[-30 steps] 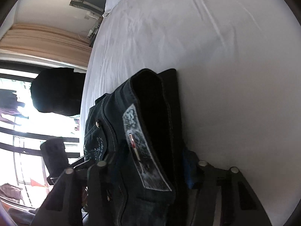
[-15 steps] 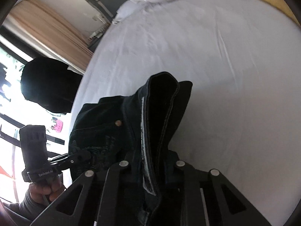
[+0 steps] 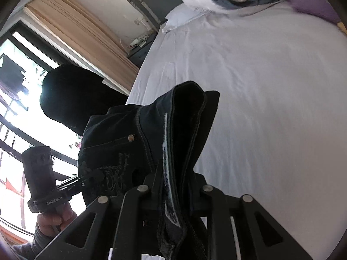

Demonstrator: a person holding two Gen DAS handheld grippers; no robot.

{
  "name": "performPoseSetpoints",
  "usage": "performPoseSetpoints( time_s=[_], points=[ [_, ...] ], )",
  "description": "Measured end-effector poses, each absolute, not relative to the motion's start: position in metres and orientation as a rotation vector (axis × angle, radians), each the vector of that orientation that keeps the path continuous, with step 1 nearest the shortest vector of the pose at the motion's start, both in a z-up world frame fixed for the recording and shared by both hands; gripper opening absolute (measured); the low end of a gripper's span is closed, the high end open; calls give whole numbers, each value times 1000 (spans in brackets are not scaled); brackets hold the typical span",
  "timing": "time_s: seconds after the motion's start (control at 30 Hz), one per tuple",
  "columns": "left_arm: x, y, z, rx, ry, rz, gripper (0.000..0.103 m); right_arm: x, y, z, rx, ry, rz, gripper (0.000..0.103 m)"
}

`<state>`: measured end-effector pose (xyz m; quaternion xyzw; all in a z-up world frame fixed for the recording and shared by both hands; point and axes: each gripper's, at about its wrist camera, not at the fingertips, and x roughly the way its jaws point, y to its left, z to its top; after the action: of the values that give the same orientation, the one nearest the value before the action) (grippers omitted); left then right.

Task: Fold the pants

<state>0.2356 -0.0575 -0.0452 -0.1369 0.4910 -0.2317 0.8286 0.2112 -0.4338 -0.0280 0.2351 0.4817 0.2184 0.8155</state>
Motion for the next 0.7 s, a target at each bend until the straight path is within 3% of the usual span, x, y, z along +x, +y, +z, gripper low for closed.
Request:
performPoseSetpoints(
  time_s=[0.3,0.37,0.43,0.57,0.63,0.7],
  points=[
    [300,-42,-126,-277,1130,-445,25,279,-418,-95,543,1139,427,21],
    [305,-39,-148,-283,1149,-428,34,280,-424,-117,570,1158,393,34],
    [306,-29,-162,-319,1140,-412,46,275,-432,-135,623,1152,386,37],
    [304,-14,-169,-402,1117,-428,52,264,-448,-140,738,1116,419,45],
    [298,-13,-156,-381,1091,-392,54,252,-457,-131,744,1100,381,59],
    [283,-6,-137,-341,1026,-361,64,231,-469,-115,701,1047,308,62]
  ],
)
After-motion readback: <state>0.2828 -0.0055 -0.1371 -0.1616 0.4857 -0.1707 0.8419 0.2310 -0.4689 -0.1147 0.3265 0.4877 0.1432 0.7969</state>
